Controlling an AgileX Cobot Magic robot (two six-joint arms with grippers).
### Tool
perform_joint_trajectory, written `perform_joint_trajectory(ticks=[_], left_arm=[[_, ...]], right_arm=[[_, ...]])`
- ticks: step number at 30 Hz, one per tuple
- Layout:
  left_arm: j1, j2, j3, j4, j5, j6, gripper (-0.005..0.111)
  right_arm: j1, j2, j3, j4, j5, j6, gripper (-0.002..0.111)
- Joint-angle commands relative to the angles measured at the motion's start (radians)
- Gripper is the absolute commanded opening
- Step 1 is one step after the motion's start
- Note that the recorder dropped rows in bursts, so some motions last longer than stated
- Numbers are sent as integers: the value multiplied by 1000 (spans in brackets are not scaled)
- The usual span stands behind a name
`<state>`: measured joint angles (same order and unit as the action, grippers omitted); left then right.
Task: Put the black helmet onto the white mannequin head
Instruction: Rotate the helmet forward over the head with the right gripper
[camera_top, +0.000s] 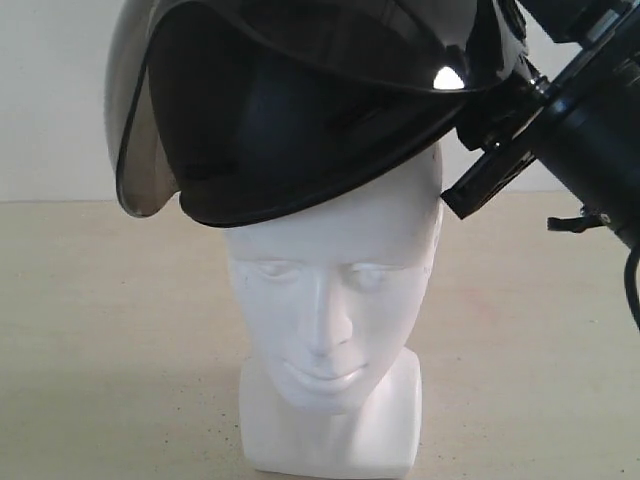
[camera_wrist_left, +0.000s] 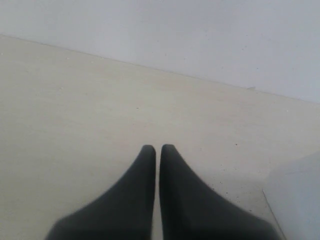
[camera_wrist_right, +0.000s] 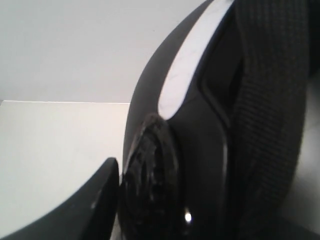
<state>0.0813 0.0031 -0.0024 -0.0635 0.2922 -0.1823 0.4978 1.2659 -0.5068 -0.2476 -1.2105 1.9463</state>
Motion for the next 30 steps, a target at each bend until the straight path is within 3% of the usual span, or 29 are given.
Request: perform_joint_trajectory(ticks=[1,19,30], left_arm=[[-6,-3,2,-7,0,0,4],[-6,-3,2,-7,0,0,4],[-6,-3,2,-7,0,0,4]], right_arm=[[0,1,16,-58,18,-12,0],[0,1,79,-48,11,-17,0],[0,1,106,107,2,-48,0]])
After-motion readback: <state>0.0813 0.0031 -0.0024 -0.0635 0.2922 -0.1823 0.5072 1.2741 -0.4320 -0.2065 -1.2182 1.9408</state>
